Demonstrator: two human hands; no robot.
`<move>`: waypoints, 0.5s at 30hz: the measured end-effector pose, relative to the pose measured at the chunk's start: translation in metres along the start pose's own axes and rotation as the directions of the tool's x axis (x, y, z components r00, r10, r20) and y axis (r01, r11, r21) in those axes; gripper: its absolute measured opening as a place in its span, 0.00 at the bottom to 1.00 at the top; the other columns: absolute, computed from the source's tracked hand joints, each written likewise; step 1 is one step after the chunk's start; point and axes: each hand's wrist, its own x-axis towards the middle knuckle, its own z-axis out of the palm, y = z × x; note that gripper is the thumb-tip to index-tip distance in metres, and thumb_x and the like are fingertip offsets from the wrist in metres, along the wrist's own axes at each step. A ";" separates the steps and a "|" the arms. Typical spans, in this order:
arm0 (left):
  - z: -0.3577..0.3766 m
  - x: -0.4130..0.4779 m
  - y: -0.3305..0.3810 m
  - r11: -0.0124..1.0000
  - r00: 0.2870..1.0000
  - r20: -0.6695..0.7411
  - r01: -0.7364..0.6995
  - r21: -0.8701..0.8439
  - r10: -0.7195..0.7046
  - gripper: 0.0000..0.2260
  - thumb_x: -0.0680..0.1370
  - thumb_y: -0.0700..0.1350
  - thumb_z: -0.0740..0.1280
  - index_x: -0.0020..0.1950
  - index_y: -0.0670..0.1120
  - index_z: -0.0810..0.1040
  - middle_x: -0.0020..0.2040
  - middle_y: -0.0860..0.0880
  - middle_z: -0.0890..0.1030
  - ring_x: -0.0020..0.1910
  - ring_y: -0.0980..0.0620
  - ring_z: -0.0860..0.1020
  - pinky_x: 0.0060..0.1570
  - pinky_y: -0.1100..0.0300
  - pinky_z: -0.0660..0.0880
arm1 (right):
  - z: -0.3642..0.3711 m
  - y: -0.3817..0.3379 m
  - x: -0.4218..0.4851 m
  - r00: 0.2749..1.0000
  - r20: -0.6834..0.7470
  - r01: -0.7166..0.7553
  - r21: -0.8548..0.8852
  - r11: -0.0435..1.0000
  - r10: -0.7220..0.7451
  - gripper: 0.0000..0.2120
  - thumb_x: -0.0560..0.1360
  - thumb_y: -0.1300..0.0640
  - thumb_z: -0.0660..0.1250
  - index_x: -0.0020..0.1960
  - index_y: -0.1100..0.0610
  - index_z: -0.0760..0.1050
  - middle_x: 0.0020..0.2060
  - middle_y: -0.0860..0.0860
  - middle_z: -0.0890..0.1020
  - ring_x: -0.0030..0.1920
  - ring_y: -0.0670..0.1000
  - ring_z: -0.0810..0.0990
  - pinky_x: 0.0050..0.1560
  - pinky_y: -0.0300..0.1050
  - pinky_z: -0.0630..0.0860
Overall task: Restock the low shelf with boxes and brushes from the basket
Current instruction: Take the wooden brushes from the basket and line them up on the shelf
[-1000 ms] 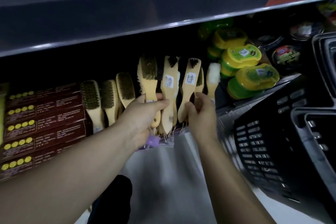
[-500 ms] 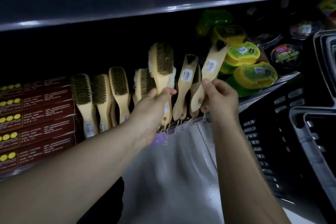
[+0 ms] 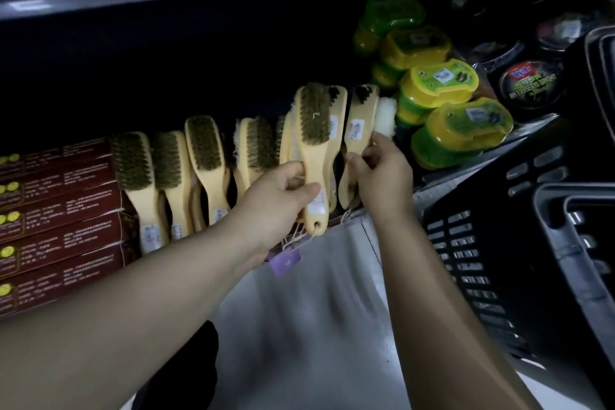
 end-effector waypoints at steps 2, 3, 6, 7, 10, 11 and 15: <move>-0.001 0.002 0.002 0.999 0.998 -0.043 -0.040 0.015 0.040 0.09 0.77 0.39 0.66 0.56 0.46 0.75 0.44 0.50 0.80 0.29 0.66 0.76 0.25 0.74 0.69 | -0.003 0.001 0.000 1.000 0.001 0.011 -0.015 1.000 -0.011 0.11 0.75 0.54 0.66 0.56 0.58 0.76 0.47 0.52 0.81 0.48 0.52 0.78 0.46 0.42 0.73; -0.001 0.004 0.003 0.998 0.996 -0.061 -0.057 0.018 0.058 0.10 0.76 0.38 0.68 0.56 0.47 0.74 0.42 0.51 0.79 0.27 0.67 0.76 0.23 0.73 0.68 | -0.005 0.002 0.000 1.000 -0.005 0.014 -0.018 1.000 -0.014 0.12 0.76 0.54 0.64 0.57 0.58 0.75 0.49 0.54 0.80 0.50 0.54 0.78 0.50 0.45 0.74; -0.001 0.009 0.003 0.996 0.993 -0.075 -0.089 0.024 0.090 0.10 0.73 0.38 0.71 0.50 0.50 0.75 0.39 0.52 0.79 0.26 0.67 0.75 0.24 0.71 0.71 | -0.009 0.005 -0.003 1.000 0.012 0.010 0.003 1.000 -0.010 0.14 0.79 0.54 0.59 0.63 0.56 0.73 0.55 0.56 0.78 0.55 0.55 0.77 0.57 0.52 0.74; -0.001 0.010 0.002 0.996 0.993 -0.078 -0.093 0.017 0.094 0.11 0.73 0.37 0.71 0.47 0.51 0.75 0.37 0.53 0.79 0.27 0.66 0.75 0.25 0.69 0.72 | -0.009 0.006 -0.005 0.999 0.036 0.007 0.016 1.000 -0.008 0.15 0.79 0.55 0.58 0.65 0.56 0.71 0.57 0.56 0.77 0.57 0.55 0.76 0.59 0.53 0.73; 0.001 0.014 0.000 0.996 0.992 -0.090 -0.087 0.011 0.087 0.12 0.72 0.38 0.72 0.45 0.53 0.74 0.34 0.55 0.79 0.30 0.60 0.77 0.31 0.62 0.76 | -0.009 0.010 -0.006 0.996 0.092 0.003 0.036 0.999 -0.006 0.18 0.79 0.59 0.59 0.69 0.55 0.68 0.61 0.55 0.75 0.61 0.53 0.74 0.63 0.53 0.71; 0.002 0.015 0.000 0.996 0.992 -0.090 -0.087 0.013 0.087 0.12 0.72 0.37 0.72 0.45 0.53 0.74 0.35 0.54 0.79 0.32 0.57 0.78 0.35 0.58 0.78 | -0.010 0.011 -0.006 0.995 0.095 -0.005 0.038 0.999 0.001 0.19 0.78 0.60 0.59 0.69 0.55 0.68 0.61 0.55 0.75 0.61 0.53 0.74 0.63 0.53 0.71; 0.006 0.018 0.005 0.996 0.993 -0.073 -0.091 0.024 0.092 0.12 0.72 0.37 0.71 0.45 0.52 0.73 0.40 0.51 0.78 0.37 0.53 0.78 0.38 0.55 0.79 | -0.011 0.013 -0.007 0.994 0.104 -0.036 0.037 0.999 0.032 0.21 0.77 0.63 0.61 0.69 0.54 0.68 0.61 0.55 0.75 0.62 0.54 0.73 0.64 0.54 0.70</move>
